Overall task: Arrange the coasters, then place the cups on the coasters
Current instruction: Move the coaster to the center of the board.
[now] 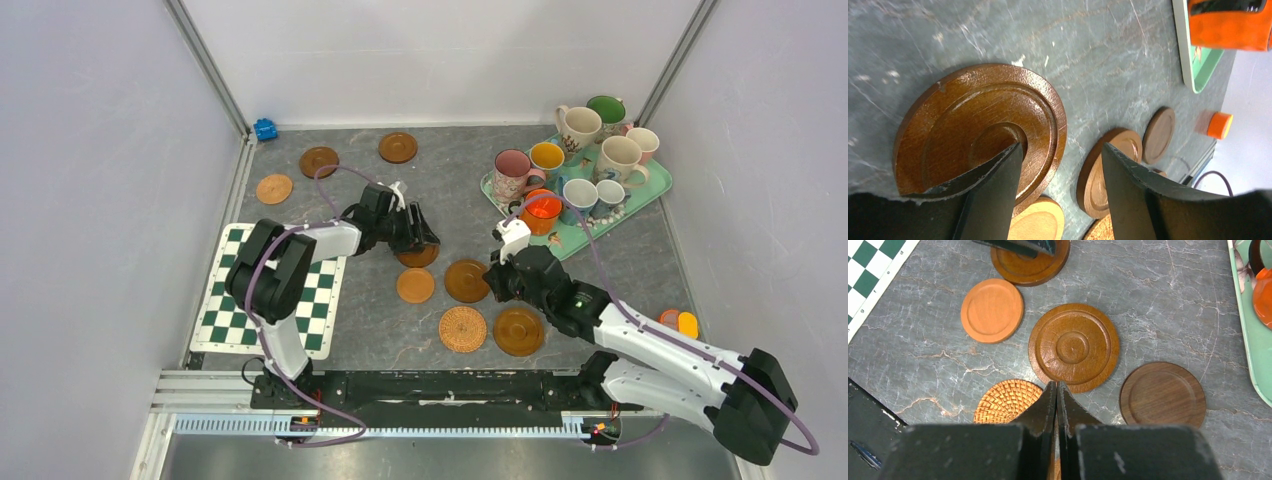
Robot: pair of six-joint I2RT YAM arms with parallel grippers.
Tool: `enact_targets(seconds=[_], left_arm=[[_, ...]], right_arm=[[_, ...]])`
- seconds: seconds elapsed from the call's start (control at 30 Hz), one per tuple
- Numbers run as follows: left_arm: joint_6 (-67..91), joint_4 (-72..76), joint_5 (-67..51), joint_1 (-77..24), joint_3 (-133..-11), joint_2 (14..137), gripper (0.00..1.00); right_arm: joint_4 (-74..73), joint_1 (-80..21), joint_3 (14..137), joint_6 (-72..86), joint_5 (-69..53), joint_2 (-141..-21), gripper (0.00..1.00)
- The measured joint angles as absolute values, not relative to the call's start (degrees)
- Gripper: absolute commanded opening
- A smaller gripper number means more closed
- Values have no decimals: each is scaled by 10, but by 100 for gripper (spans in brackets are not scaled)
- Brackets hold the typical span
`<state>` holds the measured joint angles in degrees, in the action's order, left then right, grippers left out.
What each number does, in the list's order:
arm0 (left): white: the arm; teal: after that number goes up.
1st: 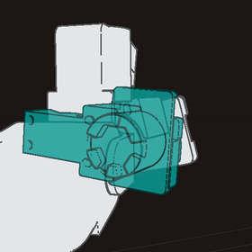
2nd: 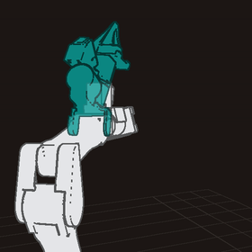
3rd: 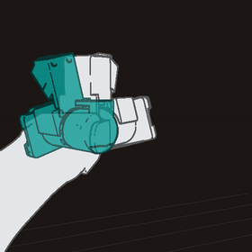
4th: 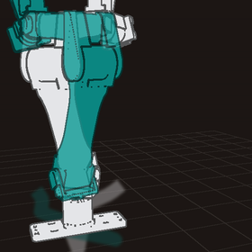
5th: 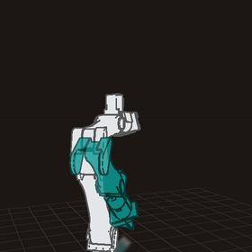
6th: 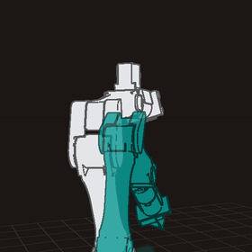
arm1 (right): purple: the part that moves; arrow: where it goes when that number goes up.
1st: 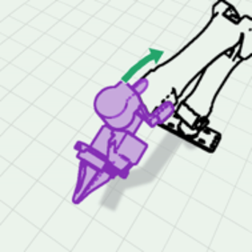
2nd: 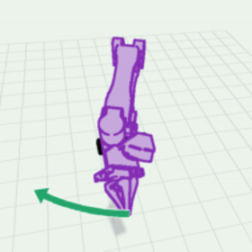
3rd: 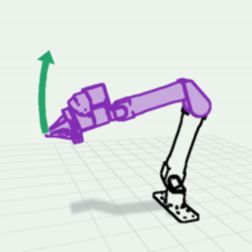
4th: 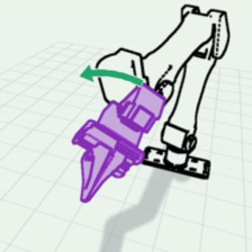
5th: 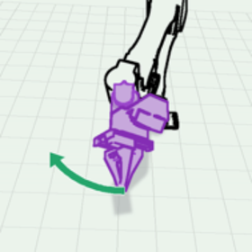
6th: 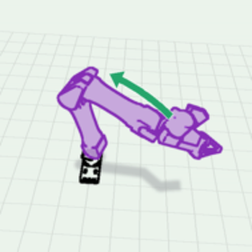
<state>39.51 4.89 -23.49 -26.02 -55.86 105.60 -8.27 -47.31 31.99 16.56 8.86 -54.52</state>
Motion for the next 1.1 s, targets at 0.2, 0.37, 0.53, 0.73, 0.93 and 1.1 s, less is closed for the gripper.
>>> enact_targets(seconds=[0.2, 0.37, 0.53, 0.73, 0.93, 1.1], left_arm=[[399, 70, -252, -272, -524, 1039, 68], [399, 88, -256, -283, -491, 1020, 67], [405, 101, -255, -287, -454, 993, 67], [413, 123, -255, -289, -415, 967, 67], [431, 138, -256, -291, -380, 942, 67], [432, 123, -245, -294, -357, 912, 67]], right_arm=[[-90, -473, 320, 165, 91, -538, 0], [-95, -473, 320, 165, 91, -538, 0], [-99, -473, 320, 166, 91, -541, 0], [-100, -473, 320, 170, 91, -542, 0], [-101, -473, 316, 174, 91, -542, 0], [-101, -473, 316, 176, 91, -544, 0]])
